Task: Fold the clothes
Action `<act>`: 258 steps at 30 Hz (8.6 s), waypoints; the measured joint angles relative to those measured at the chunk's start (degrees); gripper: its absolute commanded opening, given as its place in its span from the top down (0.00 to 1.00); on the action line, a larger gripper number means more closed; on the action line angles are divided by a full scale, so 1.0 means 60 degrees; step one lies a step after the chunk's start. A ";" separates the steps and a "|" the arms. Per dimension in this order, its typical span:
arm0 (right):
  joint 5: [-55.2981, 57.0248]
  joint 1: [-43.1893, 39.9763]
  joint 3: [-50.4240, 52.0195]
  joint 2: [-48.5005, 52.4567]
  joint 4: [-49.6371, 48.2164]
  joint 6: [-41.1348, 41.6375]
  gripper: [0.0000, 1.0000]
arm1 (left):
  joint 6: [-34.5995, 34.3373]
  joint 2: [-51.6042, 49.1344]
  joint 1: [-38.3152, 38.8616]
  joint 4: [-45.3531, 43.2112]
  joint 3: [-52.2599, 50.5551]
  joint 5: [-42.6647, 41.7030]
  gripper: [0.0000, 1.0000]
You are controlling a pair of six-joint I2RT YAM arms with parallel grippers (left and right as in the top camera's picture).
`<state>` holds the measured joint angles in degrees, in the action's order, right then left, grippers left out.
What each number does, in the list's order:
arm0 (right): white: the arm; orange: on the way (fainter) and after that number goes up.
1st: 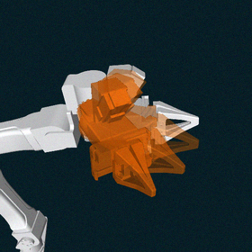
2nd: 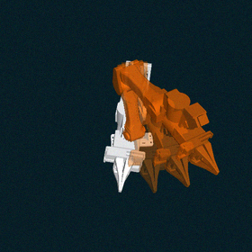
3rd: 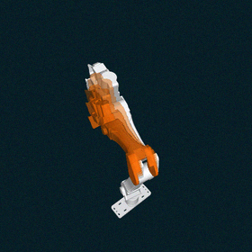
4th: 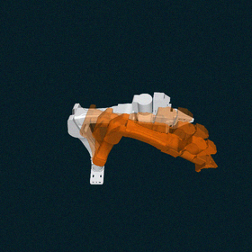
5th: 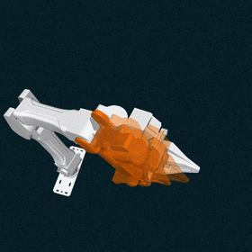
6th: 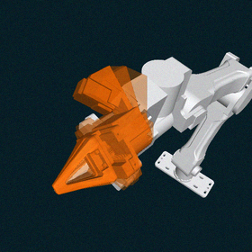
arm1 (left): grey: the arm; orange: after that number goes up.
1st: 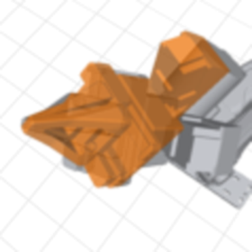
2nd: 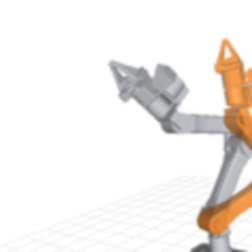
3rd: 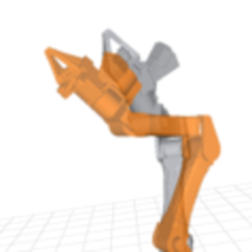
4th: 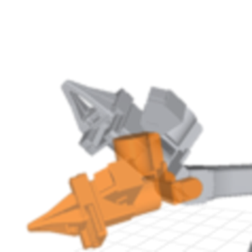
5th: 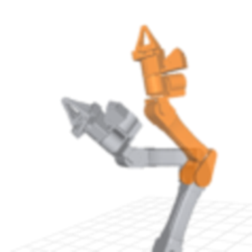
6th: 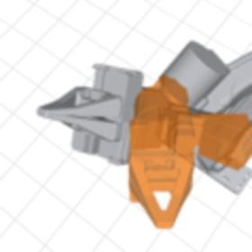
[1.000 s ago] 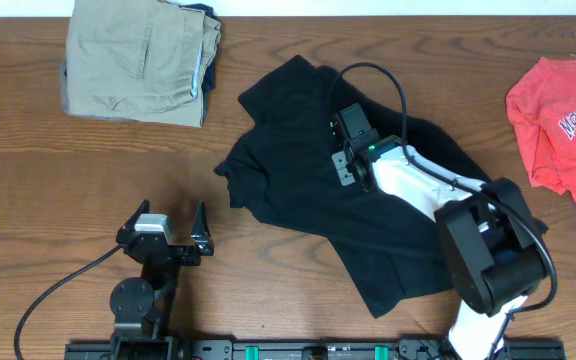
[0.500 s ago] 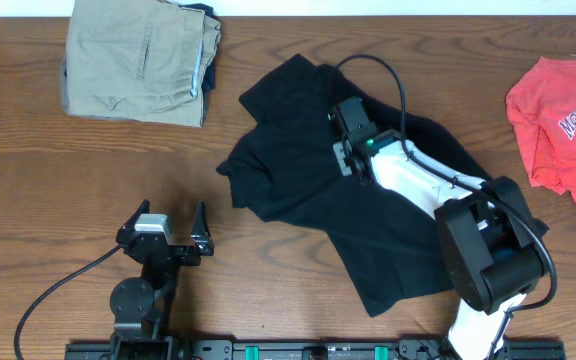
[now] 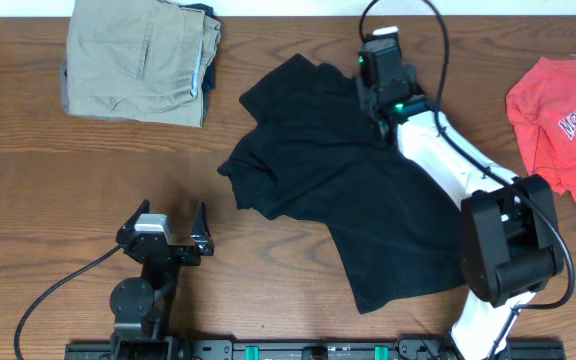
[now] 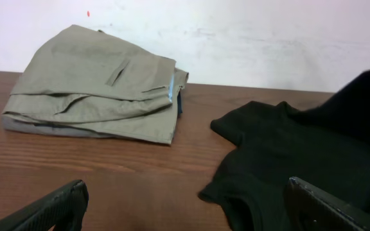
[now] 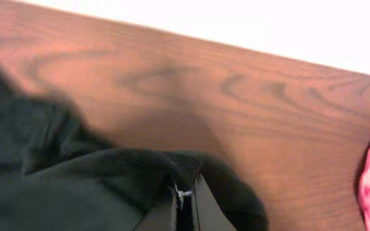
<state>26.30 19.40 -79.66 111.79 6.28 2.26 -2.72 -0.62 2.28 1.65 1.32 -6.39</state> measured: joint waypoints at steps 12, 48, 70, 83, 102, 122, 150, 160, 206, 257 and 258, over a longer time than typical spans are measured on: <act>-0.0131 -0.1326 -0.0004 0.0004 -0.4386 0.0280 0.01 | 0.0000 0.0000 0.0000 0.0000 0.0000 0.0000 0.02; -0.7672 -0.1344 -0.0696 -0.5380 0.9366 0.1417 0.01 | 0.0000 0.0000 0.0000 0.0000 0.0000 -0.0004 0.02; -0.6073 0.2310 0.1217 -0.5377 1.1143 0.2339 0.29 | 0.0000 0.0000 0.0000 0.0000 0.0000 -0.0004 0.02; -0.6218 0.3534 0.4477 -0.5351 0.9311 0.3985 0.43 | 0.0000 0.0000 0.0000 0.0000 0.0000 -0.0004 0.02; -0.6696 0.4335 0.6477 -0.5351 0.7960 0.5009 0.36 | 0.0000 0.0000 0.0000 0.0000 0.0000 -0.0004 0.02; -0.6878 0.4430 0.6302 -0.3515 0.7340 0.6102 0.45 | 0.0000 0.0000 0.0000 0.0000 0.0000 -0.0004 0.02; -0.5767 0.3861 0.4390 -0.3231 0.9970 0.6200 0.99 | 0.0000 0.0000 0.0000 0.0000 0.0000 0.0000 0.02; -0.4685 0.3257 0.3395 -0.4175 0.9879 0.6193 0.99 | 0.0000 0.0000 0.0000 0.0000 0.0000 0.0000 0.02; -0.4648 0.3260 0.3337 -0.5949 0.9300 0.5759 0.99 | -0.2320 -1.0571 0.0215 0.5045 0.7657 -0.3559 0.02; -0.4663 0.2863 0.2626 -0.5971 0.9668 0.5504 0.99 | -0.3789 -1.2633 0.1264 0.3508 0.7781 -0.3614 0.94; -0.4656 0.2801 0.2426 -0.6000 0.9763 0.5457 1.00 | -0.3792 -1.2127 0.1264 0.3687 0.7898 -0.3610 0.94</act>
<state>-1.63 36.21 -65.10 75.79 64.86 35.00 -25.47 -73.38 9.87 23.77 48.71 -28.05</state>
